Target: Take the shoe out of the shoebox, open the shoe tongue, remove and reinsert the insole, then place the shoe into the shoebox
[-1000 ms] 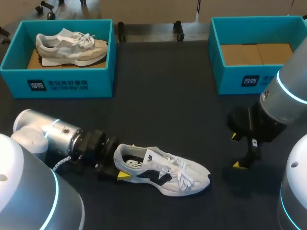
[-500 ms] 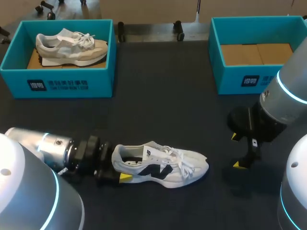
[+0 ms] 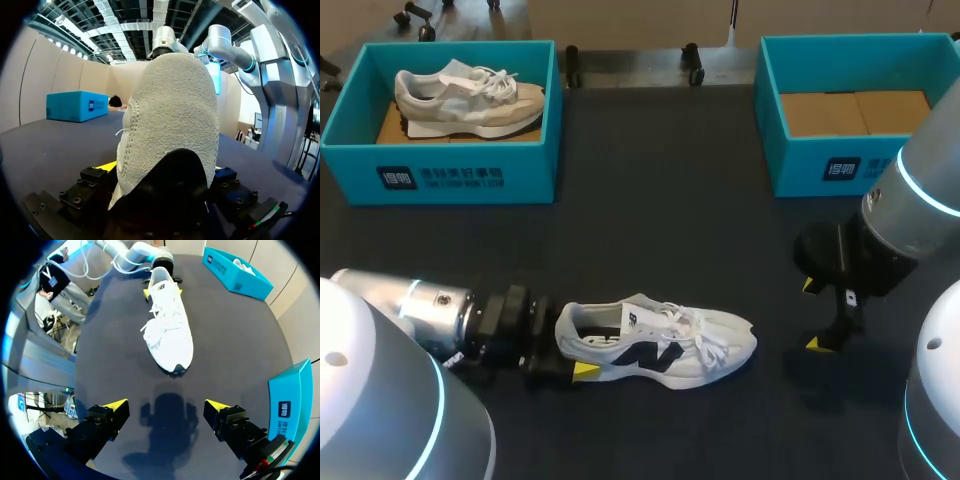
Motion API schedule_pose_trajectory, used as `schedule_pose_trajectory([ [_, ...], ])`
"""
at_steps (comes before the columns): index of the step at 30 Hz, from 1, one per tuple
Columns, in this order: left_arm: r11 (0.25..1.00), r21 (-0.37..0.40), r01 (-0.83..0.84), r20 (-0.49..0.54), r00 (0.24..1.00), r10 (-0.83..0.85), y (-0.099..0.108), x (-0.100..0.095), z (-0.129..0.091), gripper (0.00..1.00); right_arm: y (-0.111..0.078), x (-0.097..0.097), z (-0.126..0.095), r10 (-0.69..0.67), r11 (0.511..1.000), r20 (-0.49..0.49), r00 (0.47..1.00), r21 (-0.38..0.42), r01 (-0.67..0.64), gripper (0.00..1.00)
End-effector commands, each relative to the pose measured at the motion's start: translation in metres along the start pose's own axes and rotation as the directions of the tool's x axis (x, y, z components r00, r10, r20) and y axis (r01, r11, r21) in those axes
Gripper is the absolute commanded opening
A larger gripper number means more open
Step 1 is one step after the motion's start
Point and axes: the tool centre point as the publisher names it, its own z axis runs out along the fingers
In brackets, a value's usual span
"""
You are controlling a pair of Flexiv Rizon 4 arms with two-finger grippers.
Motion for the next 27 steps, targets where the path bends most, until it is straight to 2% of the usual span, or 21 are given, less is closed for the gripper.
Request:
schedule_pose_trajectory([
  [1, 1.0, -0.006, -0.002, -0.023, 1.0, 0.001, -0.0002, -0.0089, 0.0034, 0.0, -0.0002, 0.0009, 0.0006, -0.001, 1.0, 0.002, 1.0, 0.0, 0.001, 1.0],
  [7, 1.0, -0.018, -0.008, -0.054, 0.999, 0.007, 0.0006, -0.0137, 0.0044, 0.0, -0.0002, 0.0009, 0.0006, -0.001, 1.0, 0.002, 1.0, 0.0, 0.001, 1.0],
  [26, 1.0, -0.018, -0.008, -0.054, 0.999, 0.007, 0.0006, -0.0137, 0.0044, 0.0, -0.0002, 0.0009, 0.0006, -0.001, 1.0, 0.002, 1.0, 0.0, 0.001, 1.0],
  [27, 1.0, -0.018, -0.008, -0.054, 0.999, 0.007, 0.0006, -0.0137, 0.0044, 0.0, 0.0052, -0.0041, -0.0028, 0.089, 0.995, -0.004, 0.996, 0.037, -0.089, 1.0],
])
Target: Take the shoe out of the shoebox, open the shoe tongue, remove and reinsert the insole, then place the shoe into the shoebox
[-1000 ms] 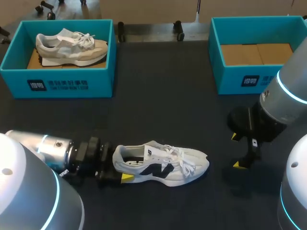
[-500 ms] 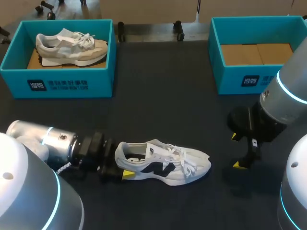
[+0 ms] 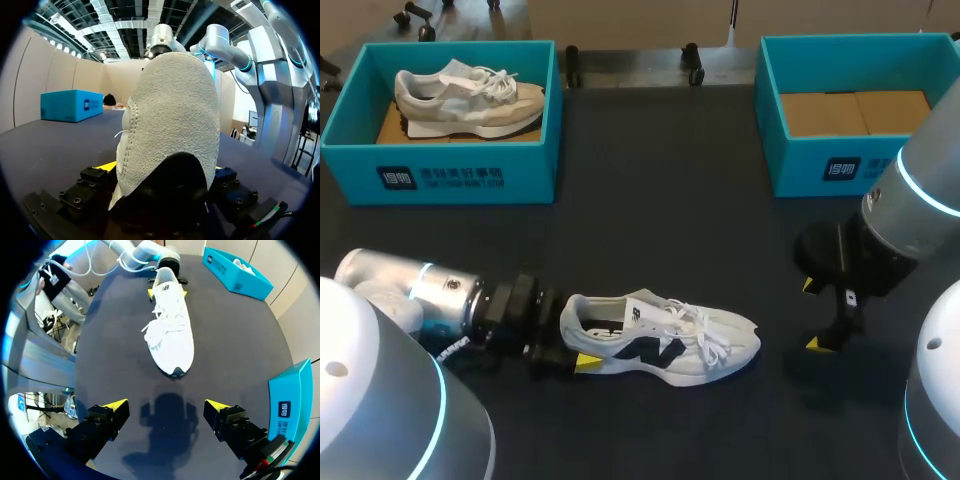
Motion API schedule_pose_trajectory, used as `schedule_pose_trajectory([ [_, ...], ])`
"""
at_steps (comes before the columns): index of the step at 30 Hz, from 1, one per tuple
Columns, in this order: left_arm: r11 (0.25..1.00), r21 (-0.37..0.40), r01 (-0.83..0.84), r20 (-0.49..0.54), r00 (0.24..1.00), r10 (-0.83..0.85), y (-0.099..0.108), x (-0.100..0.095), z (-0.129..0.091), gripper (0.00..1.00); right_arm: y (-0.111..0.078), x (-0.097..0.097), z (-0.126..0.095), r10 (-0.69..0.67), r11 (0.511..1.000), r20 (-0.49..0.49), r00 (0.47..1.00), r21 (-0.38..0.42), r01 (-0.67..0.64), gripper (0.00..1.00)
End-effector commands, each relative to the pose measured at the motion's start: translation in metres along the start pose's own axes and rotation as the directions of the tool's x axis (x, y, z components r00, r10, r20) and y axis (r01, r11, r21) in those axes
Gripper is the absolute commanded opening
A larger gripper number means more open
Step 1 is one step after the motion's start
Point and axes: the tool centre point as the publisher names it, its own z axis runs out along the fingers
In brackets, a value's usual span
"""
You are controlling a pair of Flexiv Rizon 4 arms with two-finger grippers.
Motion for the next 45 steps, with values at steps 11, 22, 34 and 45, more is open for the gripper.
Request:
schedule_pose_trajectory([
  [11, 1.0, -0.001, 0.0, 0.003, 1.0, 0.0, 0.001, -0.002, 0.001, 0.0, 0.064, 0.016, -0.02, 0.629, 0.76, 0.123, 0.768, 0.11, -0.64, 1.0],
  [22, 1.0, -0.001, 0.0, 0.003, 1.0, 0.0, 0.001, -0.002, 0.001, 0.0, 0.112, 0.054, -0.015, 0.861, 0.397, 0.274, 0.427, 0.16, -0.904, 1.0],
  [34, 1.0, -0.001, 0.0, 0.003, 1.0, 0.0, 0.001, -0.002, 0.001, 0.0, 0.139, 0.06, -0.016, 0.899, 0.195, 0.379, 0.221, 0.106, -0.975, 1.0],
  [45, 1.0, -0.001, 0.0, 0.003, 1.0, 0.0, 0.001, -0.002, 0.001, 0.0, 0.199, 0.068, 0.001, 0.831, 0.006, 0.556, 0.027, 0.039, -0.999, 1.0],
])
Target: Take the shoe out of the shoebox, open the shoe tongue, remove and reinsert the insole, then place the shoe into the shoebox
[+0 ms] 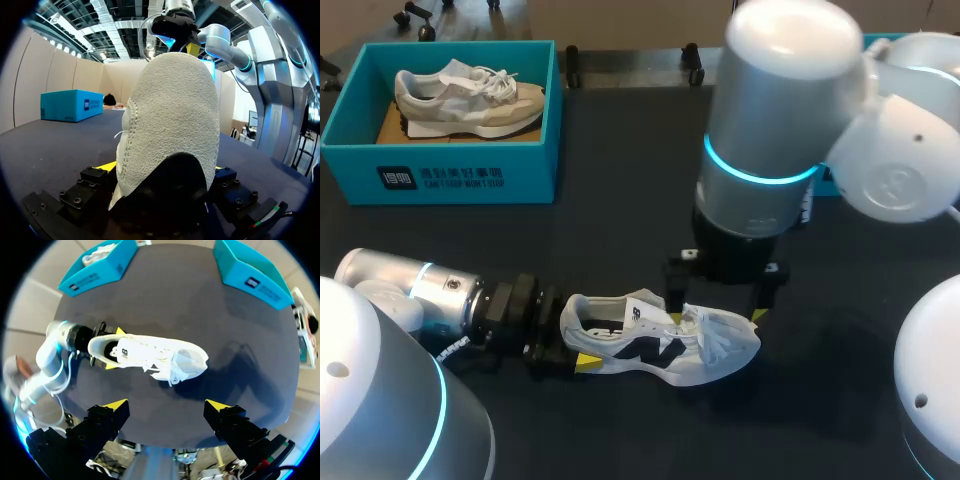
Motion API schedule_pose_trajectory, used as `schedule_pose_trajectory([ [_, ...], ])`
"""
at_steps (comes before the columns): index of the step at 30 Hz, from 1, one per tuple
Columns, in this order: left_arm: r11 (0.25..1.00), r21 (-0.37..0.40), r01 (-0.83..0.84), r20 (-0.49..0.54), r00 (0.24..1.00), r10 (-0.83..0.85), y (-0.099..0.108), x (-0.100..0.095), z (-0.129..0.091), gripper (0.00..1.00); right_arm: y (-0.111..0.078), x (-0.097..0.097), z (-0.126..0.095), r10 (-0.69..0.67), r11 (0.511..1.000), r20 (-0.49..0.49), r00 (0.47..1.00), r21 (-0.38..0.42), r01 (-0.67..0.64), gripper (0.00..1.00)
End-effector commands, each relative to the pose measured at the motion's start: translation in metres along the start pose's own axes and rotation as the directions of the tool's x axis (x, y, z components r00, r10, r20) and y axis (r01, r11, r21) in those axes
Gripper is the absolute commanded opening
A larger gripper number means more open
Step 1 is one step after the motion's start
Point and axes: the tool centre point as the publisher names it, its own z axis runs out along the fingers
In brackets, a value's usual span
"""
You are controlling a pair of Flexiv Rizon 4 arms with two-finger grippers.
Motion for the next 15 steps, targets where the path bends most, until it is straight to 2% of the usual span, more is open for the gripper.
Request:
schedule_pose_trajectory([
  [1, 1.0, 0.0, 0.0, 0.003, 1.0, 0.0, 0.001, -0.001, 0.001, 0.0, 0.005, 0.048, 0.014, 0.181, 0.98, 0.389, 0.903, 0.01, -0.2, 1.0],
  [6, 1.0, 0.0, 0.0, 0.003, 1.0, 0.0, 0.001, -0.001, 0.001, 0.0, 0.001, 0.07, 0.019, 0.229, 0.97, 0.429, 0.874, -0.023, -0.243, 1.0],
  [15, 1.0, 0.0, 0.0, 0.003, 1.0, 0.0, 0.001, -0.001, 0.001, 0.0, 0.001, 0.07, 0.019, 0.229, 0.97, 0.429, 0.874, -0.023, -0.243, 1.0],
])
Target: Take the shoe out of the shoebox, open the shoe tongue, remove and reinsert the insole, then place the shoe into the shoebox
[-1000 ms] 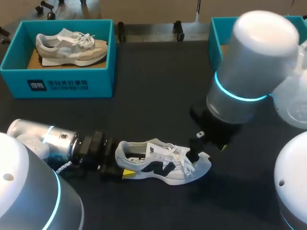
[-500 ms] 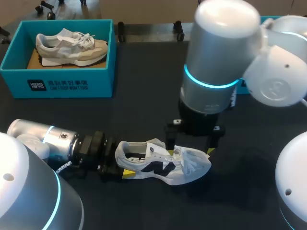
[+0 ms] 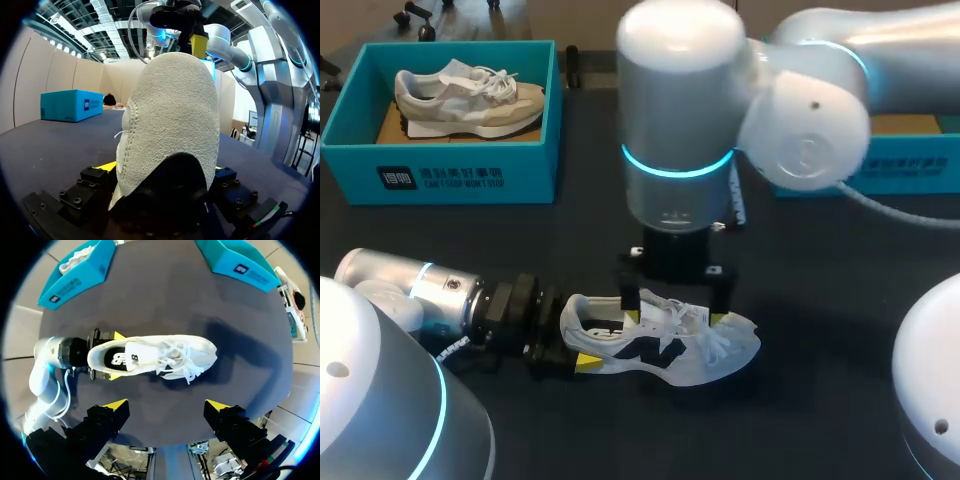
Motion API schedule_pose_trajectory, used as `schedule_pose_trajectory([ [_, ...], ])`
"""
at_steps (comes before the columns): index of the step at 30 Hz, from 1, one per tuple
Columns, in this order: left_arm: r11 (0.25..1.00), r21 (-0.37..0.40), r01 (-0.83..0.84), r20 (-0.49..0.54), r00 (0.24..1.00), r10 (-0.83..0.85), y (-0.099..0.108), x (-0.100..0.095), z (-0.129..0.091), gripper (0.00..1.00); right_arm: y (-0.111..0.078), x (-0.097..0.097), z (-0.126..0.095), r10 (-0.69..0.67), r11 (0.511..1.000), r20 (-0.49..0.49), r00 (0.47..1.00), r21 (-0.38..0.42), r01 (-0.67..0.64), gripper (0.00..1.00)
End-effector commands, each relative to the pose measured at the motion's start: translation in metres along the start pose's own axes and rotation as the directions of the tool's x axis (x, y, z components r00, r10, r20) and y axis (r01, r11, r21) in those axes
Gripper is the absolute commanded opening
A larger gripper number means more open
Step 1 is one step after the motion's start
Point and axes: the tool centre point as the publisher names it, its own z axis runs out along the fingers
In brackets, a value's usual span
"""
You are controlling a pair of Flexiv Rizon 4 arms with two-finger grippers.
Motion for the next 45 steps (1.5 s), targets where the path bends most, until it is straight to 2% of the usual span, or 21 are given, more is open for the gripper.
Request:
schedule_pose_trajectory([
  [1, 1.0, 0.0, 0.0, 0.003, 1.0, 0.0, 0.001, -0.001, 0.0, 0.0, -0.009, 0.024, 0.004, 0.123, 0.992, 0.337, 0.934, -0.053, -0.112, 1.0],
  [8, 1.0, 0.0, 0.0, 0.003, 1.0, 0.0, 0.001, -0.001, 0.0, 0.0, -0.009, 0.024, 0.004, 0.123, 0.992, 0.337, 0.934, -0.053, -0.112, 1.0],
  [10, 1.0, 0.0, 0.0, 0.003, 1.0, 0.0, 0.001, -0.001, 0.0, 0.0, -0.007, 0.027, 0.007, 0.152, 0.988, 0.365, 0.919, -0.067, -0.136, 1.0],
  [12, 1.0, 0.0, 0.0, 0.003, 1.0, 0.0, 0.001, -0.001, 0.0, 0.0, -0.004, 0.025, 0.011, 0.149, 0.988, 0.338, 0.929, -0.083, -0.128, 1.0],
  [23, 1.0, 0.0, 0.0, 0.003, 1.0, 0.0, 0.001, -0.001, 0.0, 0.0, 0.005, 0.06, 0.032, 0.183, 0.978, 0.399, 0.899, -0.165, -0.126, 1.0],
  [30, 1.0, 0.0, 0.0, 0.003, 1.0, 0.0, 0.001, -0.001, 0.0, 0.0, 0.012, 0.068, 0.04, 0.244, 0.965, 0.427, 0.87, -0.194, -0.176, 1.0],
  [38, 1.0, 0.0, 0.0, 0.003, 1.0, 0.0, 0.001, -0.001, 0.0, 0.0, 0.023, 0.065, 0.052, 0.313, 0.947, 0.472, 0.824, -0.215, -0.237, 1.0],
  [45, 1.0, 0.0, 0.0, 0.003, 1.0, 0.0, 0.001, -0.001, 0.0, 0.0, 0.037, 0.054, 0.062, 0.343, 0.936, 0.453, 0.823, -0.237, -0.26, 1.0],
])
